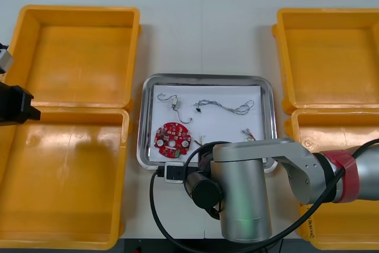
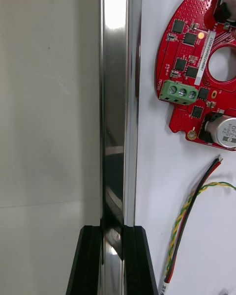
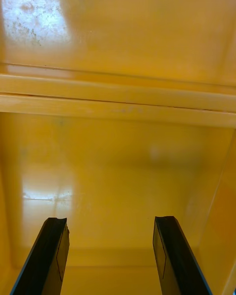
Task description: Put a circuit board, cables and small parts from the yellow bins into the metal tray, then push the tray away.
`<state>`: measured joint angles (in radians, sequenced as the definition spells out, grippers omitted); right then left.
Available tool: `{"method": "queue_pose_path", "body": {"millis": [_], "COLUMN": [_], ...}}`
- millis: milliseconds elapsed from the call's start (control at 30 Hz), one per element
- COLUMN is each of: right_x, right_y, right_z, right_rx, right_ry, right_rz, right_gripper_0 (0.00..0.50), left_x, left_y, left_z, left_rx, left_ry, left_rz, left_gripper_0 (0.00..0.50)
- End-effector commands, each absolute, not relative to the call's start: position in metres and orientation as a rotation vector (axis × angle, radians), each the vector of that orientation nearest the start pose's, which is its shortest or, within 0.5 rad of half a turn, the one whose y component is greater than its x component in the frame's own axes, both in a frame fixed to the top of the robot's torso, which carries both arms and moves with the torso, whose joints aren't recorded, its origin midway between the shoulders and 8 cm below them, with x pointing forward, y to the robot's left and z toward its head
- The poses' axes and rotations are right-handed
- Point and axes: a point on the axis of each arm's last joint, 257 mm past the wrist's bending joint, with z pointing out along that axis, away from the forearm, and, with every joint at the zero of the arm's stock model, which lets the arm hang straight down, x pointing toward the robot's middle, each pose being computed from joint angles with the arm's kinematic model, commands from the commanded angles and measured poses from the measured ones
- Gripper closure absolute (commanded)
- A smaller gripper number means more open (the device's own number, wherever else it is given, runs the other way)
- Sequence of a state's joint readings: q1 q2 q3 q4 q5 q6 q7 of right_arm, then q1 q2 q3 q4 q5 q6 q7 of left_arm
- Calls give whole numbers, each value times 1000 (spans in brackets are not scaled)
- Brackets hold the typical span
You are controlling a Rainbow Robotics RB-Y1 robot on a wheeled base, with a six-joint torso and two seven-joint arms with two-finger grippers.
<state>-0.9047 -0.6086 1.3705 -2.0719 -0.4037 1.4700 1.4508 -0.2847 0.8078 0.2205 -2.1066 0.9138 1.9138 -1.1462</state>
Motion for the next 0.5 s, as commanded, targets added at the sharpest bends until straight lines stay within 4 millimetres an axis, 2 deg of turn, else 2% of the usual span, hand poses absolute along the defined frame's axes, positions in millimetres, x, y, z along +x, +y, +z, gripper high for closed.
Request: {"method": "queue_pose_path", "body": {"millis": [33, 300, 500], "right_x": [350, 357, 376], "right_y": [-26, -25, -24], "right_z": [-313, -308, -295], "right_rx": [-1876, -1846, -1802], "right_ry": [1854, 1842, 1785], "right_rz": [-405, -424, -477], "right_gripper_0": [500, 500, 500], "left_x": [390, 390, 390], "left_y": [361, 361, 361], "left_z": [-141, -141, -141], "left_rx": [52, 52, 52], "left_ry": [2680, 2680, 2680], "left_rz": [5, 5, 5], "left_gripper_0": [0, 0, 0]}}
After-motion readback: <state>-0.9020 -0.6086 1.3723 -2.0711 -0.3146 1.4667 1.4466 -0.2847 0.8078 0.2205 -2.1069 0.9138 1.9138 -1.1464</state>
